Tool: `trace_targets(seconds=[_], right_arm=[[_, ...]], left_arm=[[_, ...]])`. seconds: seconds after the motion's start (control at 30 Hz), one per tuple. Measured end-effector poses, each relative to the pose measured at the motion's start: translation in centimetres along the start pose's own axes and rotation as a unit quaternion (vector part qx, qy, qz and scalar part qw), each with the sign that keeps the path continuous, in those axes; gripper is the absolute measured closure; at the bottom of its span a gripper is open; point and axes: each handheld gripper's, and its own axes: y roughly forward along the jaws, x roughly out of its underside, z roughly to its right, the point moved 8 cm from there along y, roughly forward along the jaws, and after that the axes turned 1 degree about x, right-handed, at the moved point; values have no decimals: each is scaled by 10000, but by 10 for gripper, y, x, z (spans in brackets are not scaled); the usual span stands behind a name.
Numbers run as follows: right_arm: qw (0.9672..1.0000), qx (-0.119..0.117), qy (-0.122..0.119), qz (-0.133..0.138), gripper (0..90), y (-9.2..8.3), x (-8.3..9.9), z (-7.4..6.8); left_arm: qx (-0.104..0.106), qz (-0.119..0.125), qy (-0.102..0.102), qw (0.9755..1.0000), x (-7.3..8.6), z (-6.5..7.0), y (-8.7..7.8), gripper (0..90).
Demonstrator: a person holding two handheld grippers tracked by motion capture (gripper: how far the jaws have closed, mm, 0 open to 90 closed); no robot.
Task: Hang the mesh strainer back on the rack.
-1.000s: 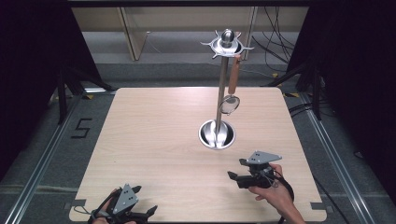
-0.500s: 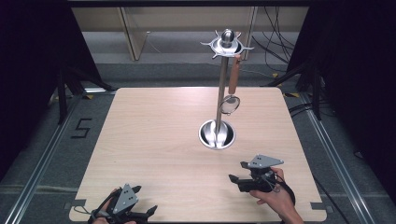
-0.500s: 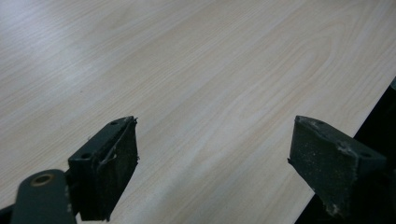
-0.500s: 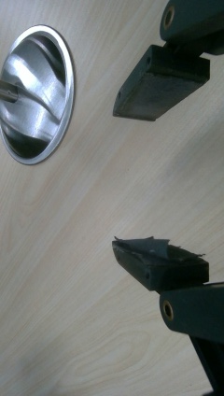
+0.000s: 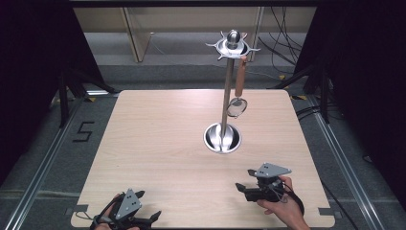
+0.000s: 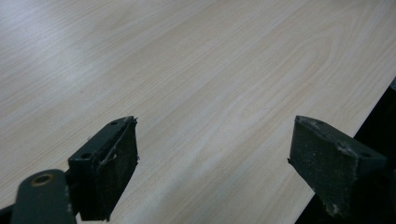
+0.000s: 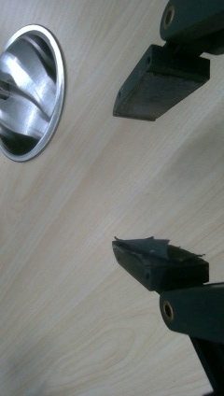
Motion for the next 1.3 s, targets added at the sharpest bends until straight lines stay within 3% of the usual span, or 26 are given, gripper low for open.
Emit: trace_targets(seconds=[0.03,0.1,0.3,0.37,0.4,0.53,0.6,0.63,0.67,0.7,0.73,0.8,0.87,1.0,1.07,1.1,1.2,1.23,1.3], right_arm=[[10000,-32,-48,-16,309,0,1,0],[10000,27,-15,4,309,-1,2,0],[10000,-22,-72,29,309,-4,4,-2],[10000,5,-3,2,309,-5,6,-2],[10000,-25,-43,1,309,-4,6,-2],[9999,107,31,-64,309,-7,10,0],[9999,135,-8,-71,309,-9,12,1],[9999,109,31,-98,309,-9,13,1],[9999,114,8,-88,309,-9,13,1],[9998,147,119,-97,309,-10,14,-1],[9999,153,-18,-73,309,-10,14,1],[9999,61,3,-89,309,-11,15,-2],[9999,131,-22,-53,309,-12,16,-2],[9999,54,20,-86,308,-14,18,-5],[9999,99,-4,-52,308,-16,19,-5],[10000,44,29,-79,308,-16,20,-6],[9999,110,-15,-79,307,-17,21,-5],[9999,99,0,-82,307,-17,21,-6],[10000,25,2,-81,307,-17,21,-6]], left_arm=[[7,69,-206,9998,0,3,1,147],[-44,-37,-53,10000,1,0,0,148],[-10,-7,-115,9999,1,1,0,148],[5,26,-253,9997,1,4,1,148],[-20,-41,-148,9999,2,2,0,148],[-30,-35,-72,10000,1,1,0,148],[30,86,-304,9995,0,5,1,148],[40,-21,-28,10000,0,1,0,148],[20,-18,-247,9997,1,3,0,148],[-18,6,-152,9999,1,2,1,148],[-18,6,-152,9999,1,2,1,148],[11,-22,-148,9999,1,3,1,148],[-17,-15,-84,10000,1,1,1,148],[-8,-26,-72,10000,1,1,1,148],[1,-4,-177,9998,1,4,1,148],[19,-20,-26,10000,1,2,1,148],[-52,-57,-188,9998,2,2,1,147],[-48,-46,-44,10000,1,1,1,148],[24,29,-152,9999,1,3,2,147]])
